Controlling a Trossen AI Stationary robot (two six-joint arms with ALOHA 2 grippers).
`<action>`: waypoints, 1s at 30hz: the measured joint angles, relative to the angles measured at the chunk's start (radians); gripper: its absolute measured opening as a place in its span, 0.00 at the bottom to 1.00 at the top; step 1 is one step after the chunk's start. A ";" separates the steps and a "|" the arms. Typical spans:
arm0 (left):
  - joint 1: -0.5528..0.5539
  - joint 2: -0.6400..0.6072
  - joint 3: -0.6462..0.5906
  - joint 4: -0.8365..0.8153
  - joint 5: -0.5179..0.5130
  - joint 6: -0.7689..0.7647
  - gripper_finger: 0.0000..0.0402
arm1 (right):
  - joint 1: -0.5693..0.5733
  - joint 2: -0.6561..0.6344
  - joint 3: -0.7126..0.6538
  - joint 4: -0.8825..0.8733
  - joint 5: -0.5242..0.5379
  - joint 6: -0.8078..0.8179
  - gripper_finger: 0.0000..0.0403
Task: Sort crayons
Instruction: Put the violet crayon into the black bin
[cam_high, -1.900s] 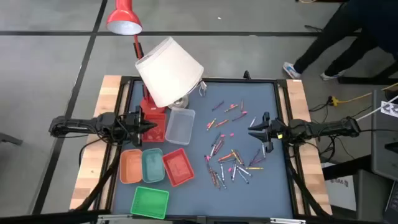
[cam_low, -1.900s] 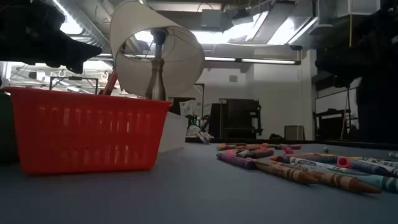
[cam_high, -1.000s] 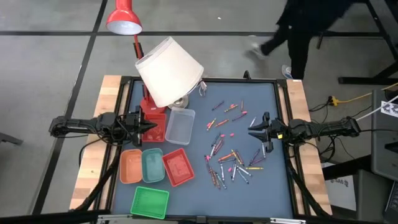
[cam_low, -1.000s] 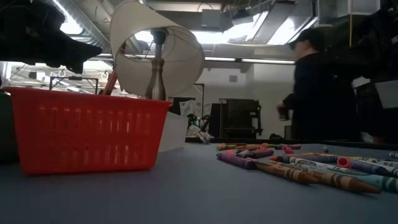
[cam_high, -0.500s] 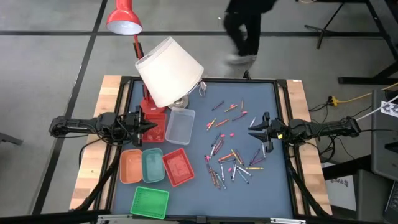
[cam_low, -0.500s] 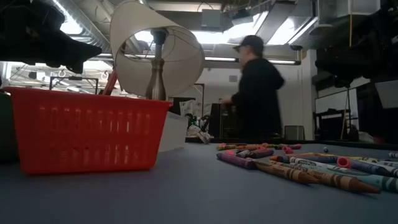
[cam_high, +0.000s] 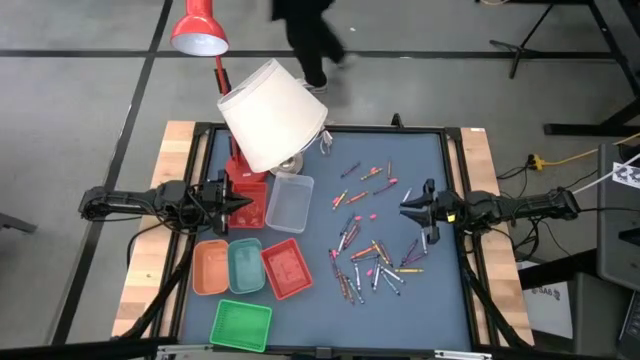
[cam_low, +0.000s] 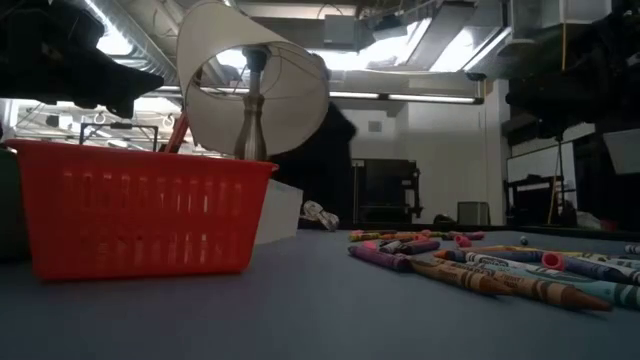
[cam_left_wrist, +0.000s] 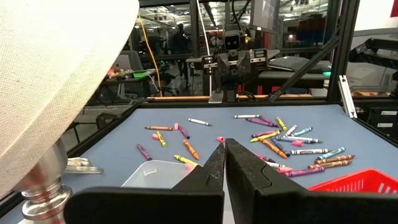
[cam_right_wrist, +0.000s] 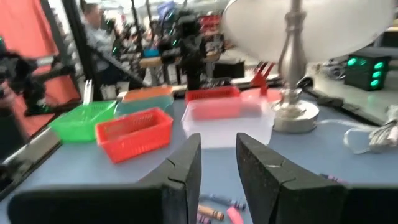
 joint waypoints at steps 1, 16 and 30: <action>0.000 0.000 0.000 0.000 0.000 0.000 0.00 | 0.000 0.000 0.000 0.025 0.026 0.009 0.25; 0.000 0.000 0.000 0.011 -0.075 -0.001 0.00 | 0.000 0.004 0.028 0.200 0.184 0.076 0.46; 0.000 0.000 0.000 0.027 -0.076 -0.001 0.00 | -0.013 0.346 0.306 0.019 0.251 -0.153 0.54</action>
